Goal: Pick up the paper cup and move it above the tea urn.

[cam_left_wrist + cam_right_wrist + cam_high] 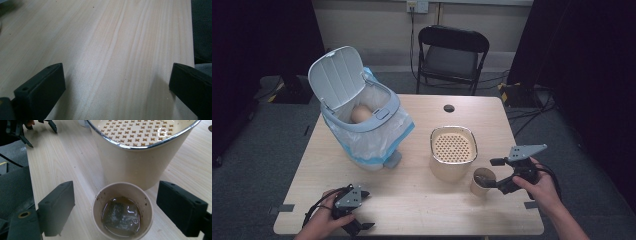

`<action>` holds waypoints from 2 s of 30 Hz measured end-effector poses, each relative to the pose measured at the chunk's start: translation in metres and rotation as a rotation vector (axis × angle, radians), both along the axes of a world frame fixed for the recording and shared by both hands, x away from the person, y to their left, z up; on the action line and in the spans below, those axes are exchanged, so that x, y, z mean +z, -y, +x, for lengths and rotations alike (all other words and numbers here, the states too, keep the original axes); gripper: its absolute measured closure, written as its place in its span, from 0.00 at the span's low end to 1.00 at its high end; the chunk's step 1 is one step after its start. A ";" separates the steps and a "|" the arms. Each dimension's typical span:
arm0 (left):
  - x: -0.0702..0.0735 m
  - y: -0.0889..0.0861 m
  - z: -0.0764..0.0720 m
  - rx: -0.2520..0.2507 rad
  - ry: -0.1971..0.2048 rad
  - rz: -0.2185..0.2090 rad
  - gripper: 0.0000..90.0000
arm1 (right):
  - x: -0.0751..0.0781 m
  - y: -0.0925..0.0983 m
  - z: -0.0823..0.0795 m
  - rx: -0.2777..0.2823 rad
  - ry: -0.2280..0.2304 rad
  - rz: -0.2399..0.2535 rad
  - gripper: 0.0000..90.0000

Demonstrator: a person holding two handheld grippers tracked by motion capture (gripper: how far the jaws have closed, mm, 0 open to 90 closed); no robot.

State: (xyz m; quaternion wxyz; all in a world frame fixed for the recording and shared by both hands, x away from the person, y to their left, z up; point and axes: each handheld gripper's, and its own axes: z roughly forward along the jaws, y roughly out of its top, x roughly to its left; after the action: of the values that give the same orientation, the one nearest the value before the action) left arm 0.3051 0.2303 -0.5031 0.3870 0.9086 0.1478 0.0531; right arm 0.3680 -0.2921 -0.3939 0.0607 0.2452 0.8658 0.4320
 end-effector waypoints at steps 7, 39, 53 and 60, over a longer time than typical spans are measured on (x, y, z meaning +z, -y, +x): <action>0.000 0.000 0.000 -0.001 -0.001 0.002 0.00 | -0.011 0.013 -0.009 -0.013 -0.014 0.008 0.16; 0.000 0.000 0.000 0.000 0.000 0.000 0.00 | -0.072 0.040 -0.022 -0.111 -0.009 -0.016 0.16; 0.000 0.000 0.000 -0.001 -0.002 0.003 0.00 | -0.084 0.019 -0.012 -0.095 0.014 0.053 0.17; 0.000 0.000 0.000 0.000 0.000 -0.001 0.00 | -0.090 0.010 -0.007 -0.081 0.004 0.079 0.20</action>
State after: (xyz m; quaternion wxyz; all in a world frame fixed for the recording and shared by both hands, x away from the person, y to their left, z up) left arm 0.3051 0.2303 -0.5031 0.3874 0.9084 0.1480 0.0529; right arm 0.3614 -0.3020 -0.4840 0.0702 0.2812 0.8372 0.4638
